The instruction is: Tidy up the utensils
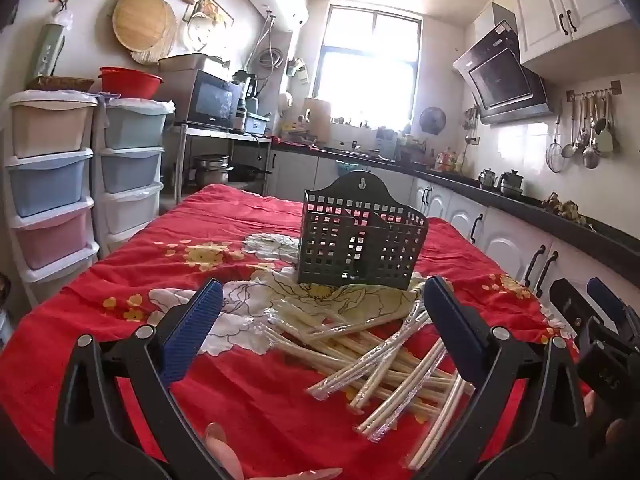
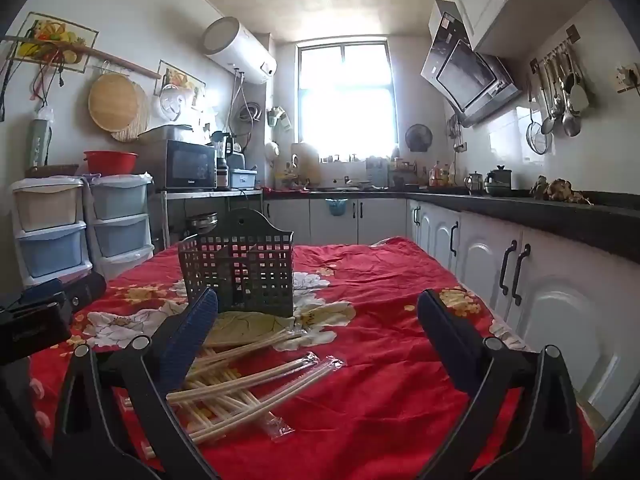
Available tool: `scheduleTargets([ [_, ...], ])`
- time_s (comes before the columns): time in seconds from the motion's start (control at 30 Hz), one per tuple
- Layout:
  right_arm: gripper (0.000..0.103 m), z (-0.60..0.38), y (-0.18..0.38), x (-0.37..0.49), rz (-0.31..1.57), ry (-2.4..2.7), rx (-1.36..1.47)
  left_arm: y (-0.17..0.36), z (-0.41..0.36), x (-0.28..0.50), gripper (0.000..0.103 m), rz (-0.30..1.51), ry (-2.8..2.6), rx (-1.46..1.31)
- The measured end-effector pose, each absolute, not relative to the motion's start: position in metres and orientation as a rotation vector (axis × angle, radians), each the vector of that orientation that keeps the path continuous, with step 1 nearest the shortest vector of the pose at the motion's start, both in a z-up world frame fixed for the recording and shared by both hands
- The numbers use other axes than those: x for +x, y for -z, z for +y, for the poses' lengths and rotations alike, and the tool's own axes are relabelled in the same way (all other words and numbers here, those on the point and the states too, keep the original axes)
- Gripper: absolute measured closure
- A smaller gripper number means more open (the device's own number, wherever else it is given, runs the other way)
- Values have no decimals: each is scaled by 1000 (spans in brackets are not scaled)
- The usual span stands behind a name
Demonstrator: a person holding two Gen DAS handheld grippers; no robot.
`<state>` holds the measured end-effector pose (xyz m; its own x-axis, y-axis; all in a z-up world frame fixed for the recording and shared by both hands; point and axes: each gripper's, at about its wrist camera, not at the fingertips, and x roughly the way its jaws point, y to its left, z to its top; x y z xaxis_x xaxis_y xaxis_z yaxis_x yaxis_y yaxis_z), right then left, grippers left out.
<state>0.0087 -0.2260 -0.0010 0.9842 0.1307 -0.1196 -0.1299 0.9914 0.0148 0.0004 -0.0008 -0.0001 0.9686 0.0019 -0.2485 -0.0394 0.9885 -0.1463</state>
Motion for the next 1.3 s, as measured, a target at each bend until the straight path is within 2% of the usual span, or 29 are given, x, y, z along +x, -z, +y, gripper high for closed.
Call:
scheduleTargets([
  [0.1,6,-227,1,4,76,-133,3,0,0,0,10,252,-19,-161],
  [1.3,6,-231,-4,4,86,-123,20,4,-8,2,10,258,-5,-164],
])
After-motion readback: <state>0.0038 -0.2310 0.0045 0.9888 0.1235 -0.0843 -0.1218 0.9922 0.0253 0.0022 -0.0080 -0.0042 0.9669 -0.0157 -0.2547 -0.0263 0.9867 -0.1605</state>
